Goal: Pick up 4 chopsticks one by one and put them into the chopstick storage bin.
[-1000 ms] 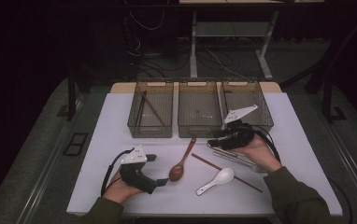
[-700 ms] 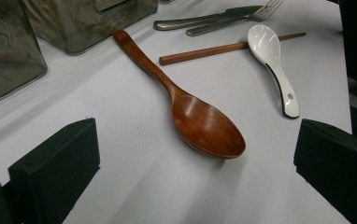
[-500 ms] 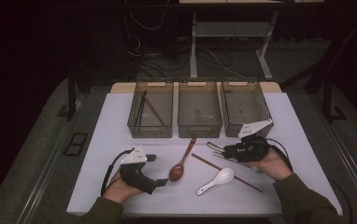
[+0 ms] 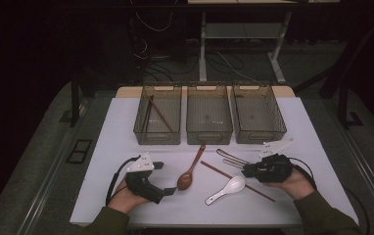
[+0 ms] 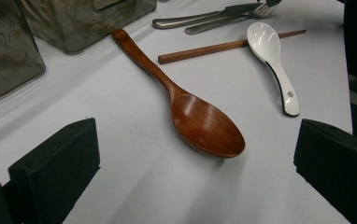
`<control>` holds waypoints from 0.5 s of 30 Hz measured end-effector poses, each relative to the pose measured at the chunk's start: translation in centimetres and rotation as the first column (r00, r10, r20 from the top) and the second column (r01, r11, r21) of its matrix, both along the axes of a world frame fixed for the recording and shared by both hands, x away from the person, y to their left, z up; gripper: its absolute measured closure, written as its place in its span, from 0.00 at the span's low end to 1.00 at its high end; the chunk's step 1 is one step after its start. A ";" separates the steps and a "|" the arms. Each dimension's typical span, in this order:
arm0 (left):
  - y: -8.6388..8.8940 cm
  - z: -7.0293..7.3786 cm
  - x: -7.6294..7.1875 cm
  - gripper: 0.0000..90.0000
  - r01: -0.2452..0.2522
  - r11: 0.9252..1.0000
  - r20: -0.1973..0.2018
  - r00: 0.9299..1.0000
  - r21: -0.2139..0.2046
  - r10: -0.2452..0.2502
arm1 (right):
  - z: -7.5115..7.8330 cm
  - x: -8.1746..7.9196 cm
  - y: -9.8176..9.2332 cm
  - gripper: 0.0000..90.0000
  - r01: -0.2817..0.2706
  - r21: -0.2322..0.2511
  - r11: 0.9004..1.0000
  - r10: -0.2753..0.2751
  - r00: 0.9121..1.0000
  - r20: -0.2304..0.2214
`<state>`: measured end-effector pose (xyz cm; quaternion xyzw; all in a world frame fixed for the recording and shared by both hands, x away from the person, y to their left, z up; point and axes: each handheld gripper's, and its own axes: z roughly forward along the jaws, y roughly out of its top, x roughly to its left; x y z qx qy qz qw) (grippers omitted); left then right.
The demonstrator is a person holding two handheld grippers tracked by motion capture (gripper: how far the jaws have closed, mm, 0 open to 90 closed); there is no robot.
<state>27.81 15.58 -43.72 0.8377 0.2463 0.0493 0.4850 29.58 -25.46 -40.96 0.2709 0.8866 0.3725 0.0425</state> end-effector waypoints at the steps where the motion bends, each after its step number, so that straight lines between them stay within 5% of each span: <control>1: 0.0 0.0 0.0 0.00 0.001 1.000 0.000 1.000 0.002 -0.001 | -0.1 -0.2 -0.1 0.83 0.002 -0.007 1.000 -0.002 1.000 0.002; 15: 0.0 0.0 0.0 0.00 0.000 1.000 -0.003 1.000 0.006 0.000 | -2.3 -1.7 -0.6 0.86 -0.028 -0.085 0.996 0.025 0.999 -0.037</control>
